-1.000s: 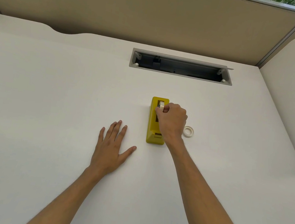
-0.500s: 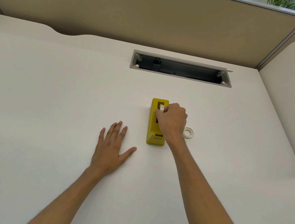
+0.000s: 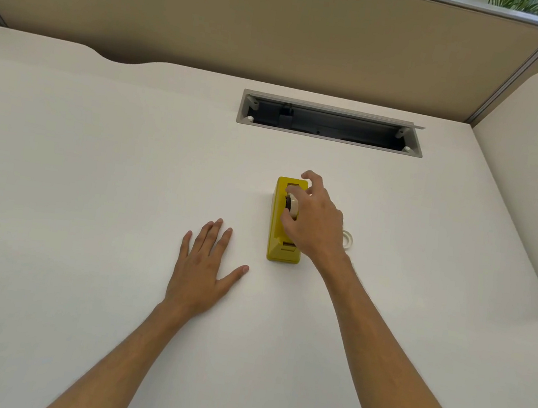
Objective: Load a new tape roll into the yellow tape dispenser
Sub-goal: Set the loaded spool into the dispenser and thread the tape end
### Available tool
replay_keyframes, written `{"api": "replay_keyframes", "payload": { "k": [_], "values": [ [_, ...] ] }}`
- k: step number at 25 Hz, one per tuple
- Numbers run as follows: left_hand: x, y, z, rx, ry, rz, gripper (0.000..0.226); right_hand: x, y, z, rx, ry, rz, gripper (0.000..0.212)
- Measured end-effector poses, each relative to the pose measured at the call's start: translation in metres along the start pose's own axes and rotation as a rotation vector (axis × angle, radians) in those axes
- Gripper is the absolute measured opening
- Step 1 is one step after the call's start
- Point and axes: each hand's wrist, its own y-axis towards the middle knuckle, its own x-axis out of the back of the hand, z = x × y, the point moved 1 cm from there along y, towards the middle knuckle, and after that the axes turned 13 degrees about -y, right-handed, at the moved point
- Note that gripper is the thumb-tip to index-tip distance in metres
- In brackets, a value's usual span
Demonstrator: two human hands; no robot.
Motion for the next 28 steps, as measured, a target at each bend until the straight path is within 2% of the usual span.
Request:
{"api": "replay_keyframes", "payload": {
  "k": [5,10,13,17,23,28],
  "values": [
    [0.001,0.0,-0.001,-0.002,-0.007,-0.009,0.082,0.001,0.005,-0.004,-0.001,-0.034,0.076,0.031],
    [0.001,0.0,-0.001,0.003,-0.012,-0.003,0.082,-0.001,0.007,-0.003,-0.01,-0.017,0.082,0.026],
    [0.001,0.0,-0.001,0.008,-0.01,0.004,0.082,-0.001,0.007,-0.006,0.0,0.01,0.093,0.035],
    [0.002,0.0,-0.001,0.006,-0.013,0.004,0.083,0.001,0.005,-0.013,-0.083,0.221,0.057,0.05],
    [0.002,-0.001,-0.001,0.006,-0.003,0.002,0.083,-0.008,-0.003,-0.025,-0.249,0.557,0.025,0.029],
    [0.002,-0.002,-0.002,0.013,-0.011,0.006,0.084,-0.013,-0.01,-0.028,-0.199,0.578,0.018,0.029]
  ]
}}
